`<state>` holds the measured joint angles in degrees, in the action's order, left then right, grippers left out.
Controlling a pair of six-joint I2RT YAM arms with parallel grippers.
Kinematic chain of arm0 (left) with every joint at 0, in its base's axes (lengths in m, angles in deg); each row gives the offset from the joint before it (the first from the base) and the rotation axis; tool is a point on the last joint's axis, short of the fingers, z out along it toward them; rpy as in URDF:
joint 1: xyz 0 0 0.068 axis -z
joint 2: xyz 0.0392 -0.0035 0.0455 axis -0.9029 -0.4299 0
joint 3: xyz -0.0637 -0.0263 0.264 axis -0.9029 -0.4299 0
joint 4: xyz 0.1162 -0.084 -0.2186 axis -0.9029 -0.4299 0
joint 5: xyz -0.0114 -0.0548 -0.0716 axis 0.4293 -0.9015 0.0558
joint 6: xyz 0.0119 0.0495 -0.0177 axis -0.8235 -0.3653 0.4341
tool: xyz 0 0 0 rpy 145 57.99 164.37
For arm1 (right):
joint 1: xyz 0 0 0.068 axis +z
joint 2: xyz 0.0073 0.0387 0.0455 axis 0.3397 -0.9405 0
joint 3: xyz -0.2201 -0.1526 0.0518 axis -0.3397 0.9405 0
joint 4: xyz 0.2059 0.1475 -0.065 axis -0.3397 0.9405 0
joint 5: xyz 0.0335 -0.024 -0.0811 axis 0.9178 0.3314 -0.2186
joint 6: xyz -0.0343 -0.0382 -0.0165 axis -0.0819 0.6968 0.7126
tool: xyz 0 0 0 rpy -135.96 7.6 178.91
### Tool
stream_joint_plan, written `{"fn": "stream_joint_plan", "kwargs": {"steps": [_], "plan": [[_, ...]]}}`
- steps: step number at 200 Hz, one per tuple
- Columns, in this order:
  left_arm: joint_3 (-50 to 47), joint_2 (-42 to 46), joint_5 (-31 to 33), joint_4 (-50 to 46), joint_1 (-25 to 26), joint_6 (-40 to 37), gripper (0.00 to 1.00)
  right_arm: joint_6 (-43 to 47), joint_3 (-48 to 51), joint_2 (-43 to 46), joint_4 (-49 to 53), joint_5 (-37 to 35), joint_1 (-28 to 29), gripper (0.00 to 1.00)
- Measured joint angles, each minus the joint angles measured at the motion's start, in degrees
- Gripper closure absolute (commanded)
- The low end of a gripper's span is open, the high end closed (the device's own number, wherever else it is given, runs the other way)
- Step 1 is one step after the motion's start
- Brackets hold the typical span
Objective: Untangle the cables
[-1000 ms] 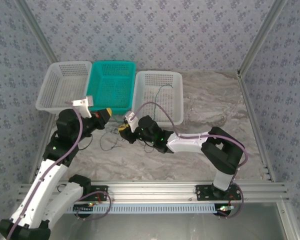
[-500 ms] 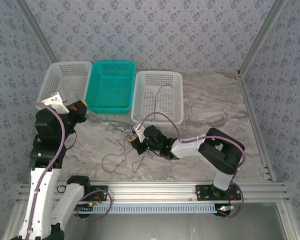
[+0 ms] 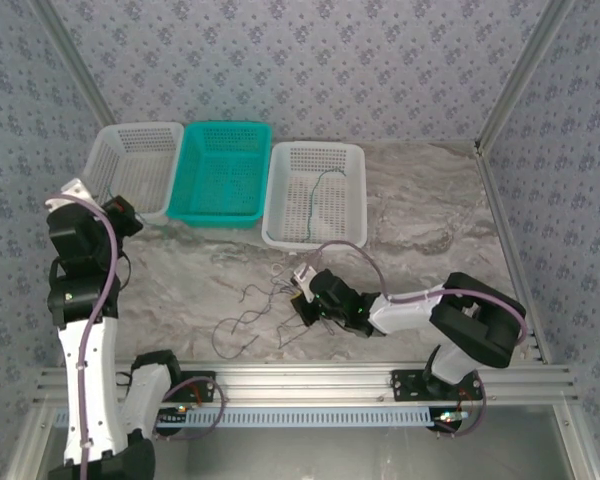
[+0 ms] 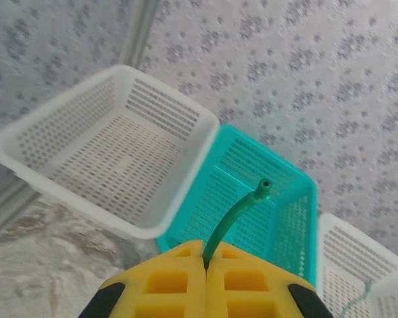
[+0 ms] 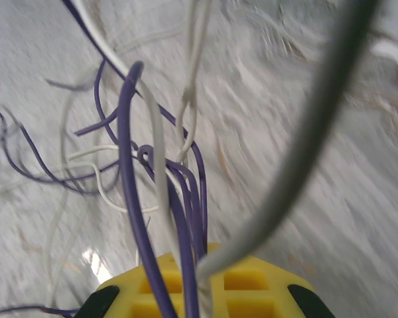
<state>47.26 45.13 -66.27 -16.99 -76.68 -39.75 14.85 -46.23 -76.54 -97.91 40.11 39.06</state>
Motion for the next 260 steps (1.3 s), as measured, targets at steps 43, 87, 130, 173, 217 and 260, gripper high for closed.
{"fn": "stream_joint_plan", "kwargs": {"steps": [43, 87, 130, 173, 217, 260], "plan": [[6.4, -4.1, -10.1, 4.5, -3.7, 3.5, 1.00, -1.2, 4.3, 3.8, 4.2, -3.0, 1.4, 1.00], [8.5, -12.8, -26.2, 22.7, 3.8, 15.0, 1.00, -7.0, 9.9, 12.0, 7.9, -9.1, 5.3, 1.00], [14.7, -23.2, -27.5, 27.6, 22.8, 14.5, 1.00, -13.2, 16.0, 26.0, 15.5, -15.6, 6.8, 1.00], [21.6, -34.4, -25.0, 32.9, 34.9, 13.1, 1.00, -19.3, 21.2, 46.6, 25.3, -20.9, 6.9, 1.00], [28.7, -46.8, -18.4, 32.7, 40.8, 9.0, 1.00, -21.7, 24.9, 68.0, 31.5, -24.5, 6.9, 1.00], [31.6, -59.6, -15.1, 32.5, 40.7, 9.0, 0.95, -21.7, 24.4, 75.7, 33.1, -24.9, 6.6, 1.00]]}}
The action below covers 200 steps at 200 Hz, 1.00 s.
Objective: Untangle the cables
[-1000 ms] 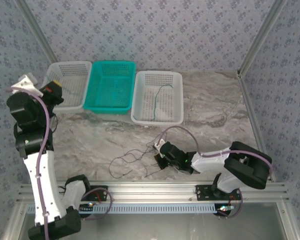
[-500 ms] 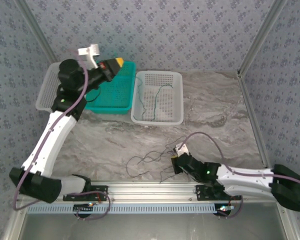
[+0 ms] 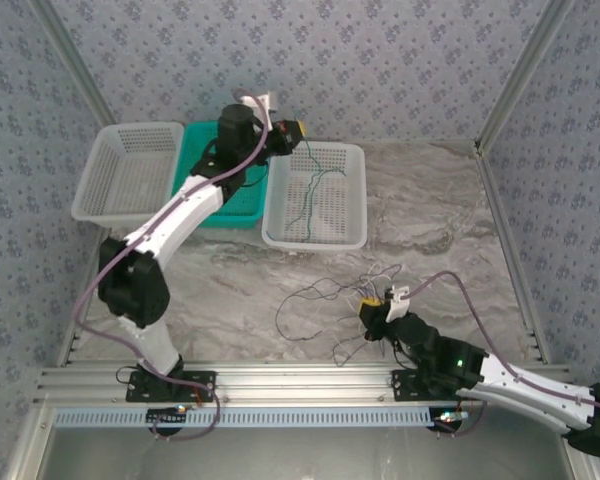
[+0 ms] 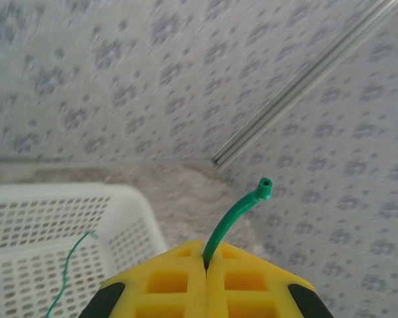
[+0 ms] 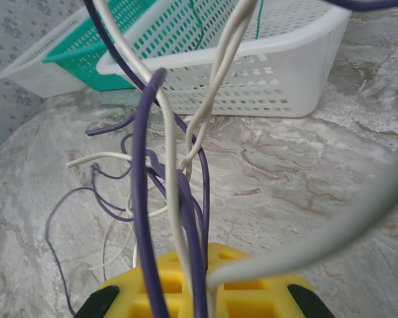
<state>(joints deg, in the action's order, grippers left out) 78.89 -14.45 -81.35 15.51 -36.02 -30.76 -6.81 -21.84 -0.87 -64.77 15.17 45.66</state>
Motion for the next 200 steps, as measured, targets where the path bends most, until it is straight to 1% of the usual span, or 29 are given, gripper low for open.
{"fn": "stream_joint_plan", "kwargs": {"steps": [15, 28, 33, 45, 66, 76, 102, 119, 137, 145, 170, 185, 200], "plan": [[0.1, -4.3, 0.0, -0.3, 0.1, 0.3, 0.75, 0.0, -0.7, -1.2, 2.1, -0.1, -0.4, 1.00], [0.2, -7.5, 0.0, -1.3, 0.2, 0.7, 0.55, 0.0, -1.4, -2.9, 4.1, -0.3, -0.9, 1.00], [0.2, -8.5, 0.0, -1.6, 0.3, 0.5, 0.49, 0.0, -1.6, -3.6, 4.9, -0.3, -1.2, 1.00], [0.2, -9.9, -0.1, -2.8, 0.4, 0.3, 0.40, 0.0, -2.4, -5.3, 6.5, -0.4, -1.7, 1.00], [0.2, -9.9, 0.0, -4.1, 0.5, 0.0, 0.34, 0.1, -5.0, -8.3, 7.9, -0.4, -2.6, 1.00], [0.4, -9.4, 0.1, -4.1, 0.5, -0.3, 0.27, 0.4, -6.7, -9.9, 8.0, -0.3, -3.1, 1.00], [0.4, -5.5, 0.2, -5.9, 0.5, -2.8, 0.26, 1.6, -12.2, -15.6, 7.6, 1.3, -4.9, 1.00], [-1.2, 0.0, 0.2, -6.3, 0.6, -5.1, 0.26, 2.6, -15.9, -20.8, 6.0, 4.2, -7.0, 1.00], [-5.9, 8.9, -0.8, -5.6, 0.9, -7.9, 0.26, 3.8, -19.6, -26.6, 3.2, 10.0, -9.9, 1.00], [-8.5, 13.0, -1.8, -5.2, 1.2, -9.1, 0.26, 4.4, -21.2, -29.4, 1.0, 13.9, -11.6, 1.00], [-18.1, 26.6, -7.9, -3.6, 2.2, -14.8, 0.24, 5.3, -24.6, -35.7, -4.2, 24.2, -16.0, 1.00], [-22.6, 33.4, -11.0, -5.8, 3.9, -19.7, 0.24, 5.9, -25.7, -37.9, -6.8, 28.4, -17.2, 1.00], [-25.6, 38.5, -12.5, -9.4, 6.2, -24.0, 0.24, 7.0, -26.7, -39.9, -9.1, 31.4, -17.5, 1.00]]}}
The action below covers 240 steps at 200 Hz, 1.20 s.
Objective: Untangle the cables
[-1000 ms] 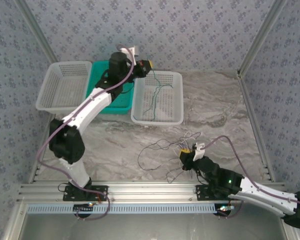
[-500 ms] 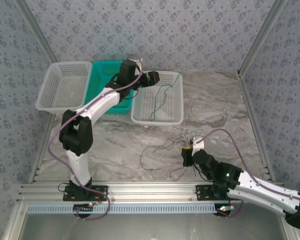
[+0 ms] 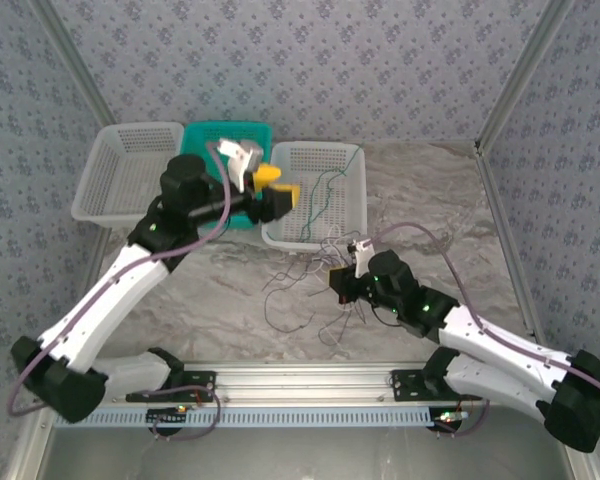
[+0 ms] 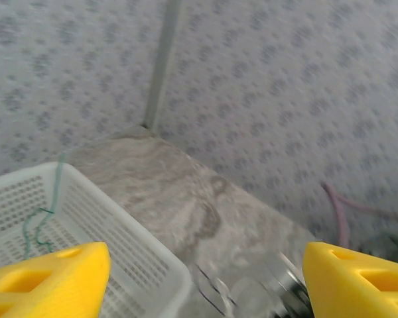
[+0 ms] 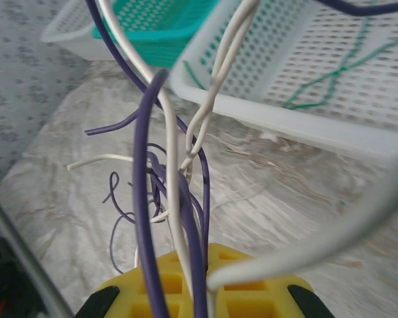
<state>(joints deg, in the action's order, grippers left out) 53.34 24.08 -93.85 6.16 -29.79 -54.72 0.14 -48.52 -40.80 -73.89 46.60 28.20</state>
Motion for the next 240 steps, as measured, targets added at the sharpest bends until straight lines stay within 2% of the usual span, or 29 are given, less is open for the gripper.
{"fn": "stream_joint_plan", "kwargs": {"steps": [20, 36, 44, 89, 127, 135, 146, 152, 174, 193, 240], "plan": [[-4.8, 5.7, -1.5, -3.5, 2.3, -3.4, 0.25, 1.4, -1.8, -3.0, -2.0, 2.9, -0.1, 1.00], [-8.2, 8.1, -1.5, -5.3, 2.4, -4.7, 0.36, 2.4, -3.3, -5.5, -3.2, 4.3, -0.1, 1.00], [-9.4, 8.3, -1.5, -6.0, 2.4, -5.4, 0.38, 2.9, -3.8, -6.7, -3.7, 5.0, -0.1, 1.00], [-11.2, -0.1, -5.7, -5.1, 2.4, -3.8, 0.45, 3.9, -5.2, -10.2, -4.6, 7.0, -0.1, 1.00], [-13.0, -5.0, -5.7, -2.3, 2.4, -2.6, 0.54, 3.9, -5.3, -10.1, -5.0, 7.7, 0.0, 1.00], [-13.3, -5.2, -5.6, -1.8, 2.4, -2.3, 0.59, 3.9, -5.3, -10.1, -5.0, 7.7, 0.1, 1.00], [-13.7, -5.4, -5.3, -0.6, 2.4, -2.4, 0.78, 3.9, -5.3, -10.1, -5.0, 7.8, 0.2, 1.00], [-13.8, -5.6, -5.1, -0.1, 2.4, -2.2, 0.85, 3.9, -5.3, -10.1, -5.0, 7.8, 0.2, 1.00], [-13.8, -6.7, -4.9, 1.6, 2.3, -1.5, 0.95, 3.9, -5.3, -9.7, -5.0, 7.9, 0.5, 1.00], [-13.8, -7.8, -4.9, 2.4, 2.3, -1.0, 1.00, 3.9, -5.3, -9.4, -5.0, 7.8, 0.6, 1.00], [-13.8, -7.8, -3.9, 2.8, 1.9, -0.6, 1.00, 3.9, -5.3, -9.4, -5.0, 6.6, 0.6, 1.00]]}}
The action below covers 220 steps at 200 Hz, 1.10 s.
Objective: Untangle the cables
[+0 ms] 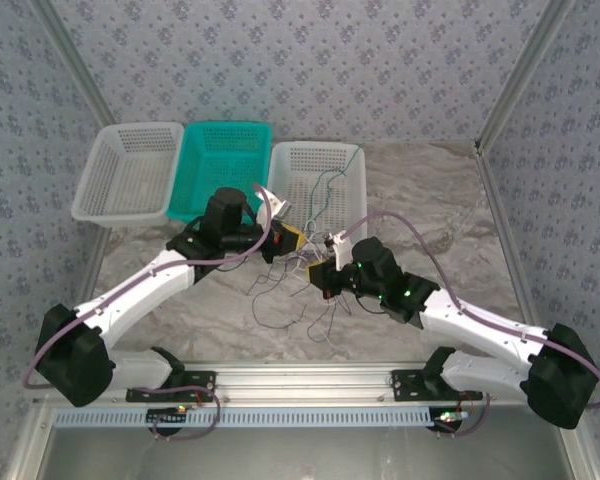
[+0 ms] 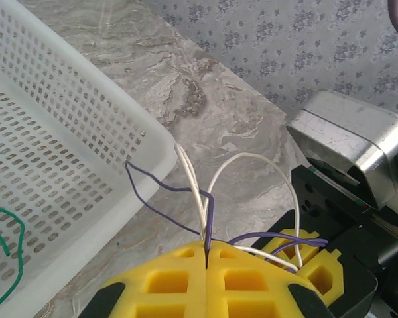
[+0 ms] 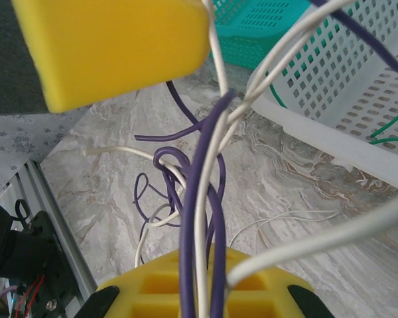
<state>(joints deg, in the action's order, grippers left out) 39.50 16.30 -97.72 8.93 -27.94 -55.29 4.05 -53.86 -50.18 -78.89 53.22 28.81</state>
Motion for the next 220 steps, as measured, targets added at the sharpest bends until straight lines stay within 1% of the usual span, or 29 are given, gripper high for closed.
{"fn": "stream_joint_plan", "kwargs": {"steps": [34, 70, 99, 124, 188, 220], "plan": [[-0.4, 4.1, 3.1, -2.4, -2.3, 1.3, 1.00, -0.1, 0.0, 0.3, -1.7, -3.3, -0.3, 1.00], [-0.6, 9.8, 5.3, -5.9, -5.1, 2.2, 1.00, -0.7, 1.1, 1.1, -5.0, -3.9, -0.7, 1.00], [0.0, 13.9, 10.4, -6.8, -8.5, 2.4, 1.00, -1.6, 4.4, 0.1, -1.9, -5.4, -1.6, 1.00], [1.2, 15.9, 13.2, -7.9, -9.8, 3.2, 1.00, -2.0, 5.5, -1.7, 0.3, -6.4, -1.9, 1.00], [3.2, 18.8, 15.1, -13.0, -13.4, 4.8, 1.00, -2.6, 5.8, -2.9, -0.6, -6.3, -1.9, 1.00], [6.5, 20.0, 14.4, -16.8, -17.2, 5.3, 1.00, -2.6, 5.9, -3.1, -4.4, -6.2, -1.9, 1.00]]}}
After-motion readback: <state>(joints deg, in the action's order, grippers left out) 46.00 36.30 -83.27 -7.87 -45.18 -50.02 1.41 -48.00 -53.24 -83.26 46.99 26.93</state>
